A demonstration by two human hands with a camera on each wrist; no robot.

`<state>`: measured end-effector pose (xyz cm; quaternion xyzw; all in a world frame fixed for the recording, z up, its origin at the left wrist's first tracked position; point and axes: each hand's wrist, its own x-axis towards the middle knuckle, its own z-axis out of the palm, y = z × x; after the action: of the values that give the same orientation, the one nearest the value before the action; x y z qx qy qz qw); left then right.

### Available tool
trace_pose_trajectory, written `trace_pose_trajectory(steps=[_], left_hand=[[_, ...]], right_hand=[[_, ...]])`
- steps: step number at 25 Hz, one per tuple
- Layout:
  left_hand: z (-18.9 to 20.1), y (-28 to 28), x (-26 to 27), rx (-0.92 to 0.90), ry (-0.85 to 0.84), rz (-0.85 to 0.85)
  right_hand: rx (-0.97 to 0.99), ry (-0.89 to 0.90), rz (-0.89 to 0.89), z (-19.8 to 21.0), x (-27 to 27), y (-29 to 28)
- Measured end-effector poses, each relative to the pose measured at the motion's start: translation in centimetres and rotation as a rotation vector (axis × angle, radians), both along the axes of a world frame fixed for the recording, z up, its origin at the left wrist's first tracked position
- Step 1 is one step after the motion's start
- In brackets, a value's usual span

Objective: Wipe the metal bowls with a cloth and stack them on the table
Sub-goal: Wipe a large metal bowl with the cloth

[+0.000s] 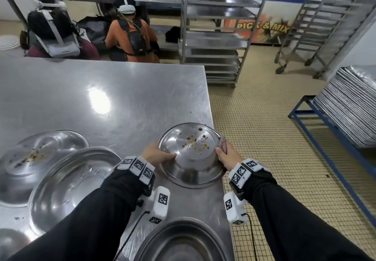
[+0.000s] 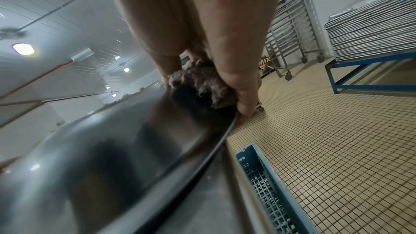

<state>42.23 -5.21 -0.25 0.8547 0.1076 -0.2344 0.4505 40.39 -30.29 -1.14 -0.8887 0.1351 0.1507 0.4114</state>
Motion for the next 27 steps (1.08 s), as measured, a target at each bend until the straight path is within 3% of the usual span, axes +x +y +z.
trace_pose_trajectory(steps=[6, 13, 19, 25, 27], left_hand=[[0.0, 1.0, -0.3, -0.477, 0.119, 0.169], [4.6, 0.8, -3.5, -0.809, 0.003, 0.245], [8.1, -1.5, -9.0, -0.740, -0.151, 0.301], [10.6, -5.9, -17.3, -0.748, -0.066, 0.187], [10.4, -7.7, -20.1, -0.708, -0.013, 0.067]], right_hand=[[0.137, -0.078, -0.036, 0.3, -0.6, -0.6], [0.261, -0.262, -0.127, 6.0, -4.6, -0.8], [0.161, -0.370, -0.226, 10.2, -13.2, -1.4], [0.028, -0.372, -0.436, 11.4, -23.5, -5.2], [-0.008, -0.400, -0.468, 11.8, -27.6, -6.9]])
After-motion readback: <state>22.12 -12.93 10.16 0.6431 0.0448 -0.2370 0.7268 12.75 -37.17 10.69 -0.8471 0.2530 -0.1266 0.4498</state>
